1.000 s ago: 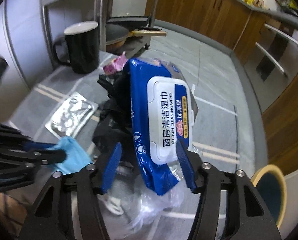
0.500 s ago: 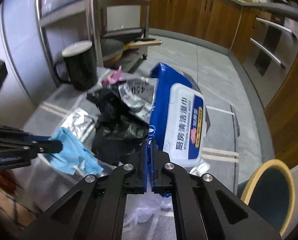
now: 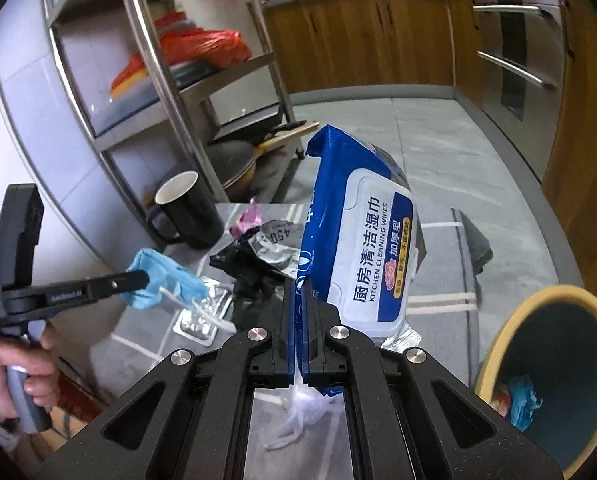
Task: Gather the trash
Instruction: 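Carry the mask and the blue wipes pack over the teal bin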
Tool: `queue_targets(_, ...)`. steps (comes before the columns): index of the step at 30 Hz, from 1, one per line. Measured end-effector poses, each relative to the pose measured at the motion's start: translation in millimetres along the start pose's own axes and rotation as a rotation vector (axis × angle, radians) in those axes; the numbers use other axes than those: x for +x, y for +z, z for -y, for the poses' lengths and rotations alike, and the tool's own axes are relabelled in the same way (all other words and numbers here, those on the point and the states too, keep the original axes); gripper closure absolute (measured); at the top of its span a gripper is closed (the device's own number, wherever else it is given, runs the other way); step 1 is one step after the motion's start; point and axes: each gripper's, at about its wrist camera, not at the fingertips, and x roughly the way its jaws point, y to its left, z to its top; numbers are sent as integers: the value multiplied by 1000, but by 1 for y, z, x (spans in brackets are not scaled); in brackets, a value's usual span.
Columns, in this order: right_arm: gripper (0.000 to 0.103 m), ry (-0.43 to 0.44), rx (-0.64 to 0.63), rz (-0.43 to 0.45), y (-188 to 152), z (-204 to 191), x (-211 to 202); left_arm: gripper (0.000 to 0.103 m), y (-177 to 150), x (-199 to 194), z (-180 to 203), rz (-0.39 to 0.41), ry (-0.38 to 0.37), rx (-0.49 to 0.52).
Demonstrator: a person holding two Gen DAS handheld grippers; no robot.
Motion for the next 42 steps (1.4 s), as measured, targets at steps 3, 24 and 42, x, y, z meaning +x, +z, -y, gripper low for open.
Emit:
queue_targets(3,100,-19,5,0,-5,9,-13,91,4,-6,18,24,-16,34)
queue_targets(24,100,-186,174,70,-54,111,-117,91,-8,12,170,26,-150,251)
queue_targets(42,100,-242,265,51,-86,162,-148,91,-49,92,299,-45,-138,495)
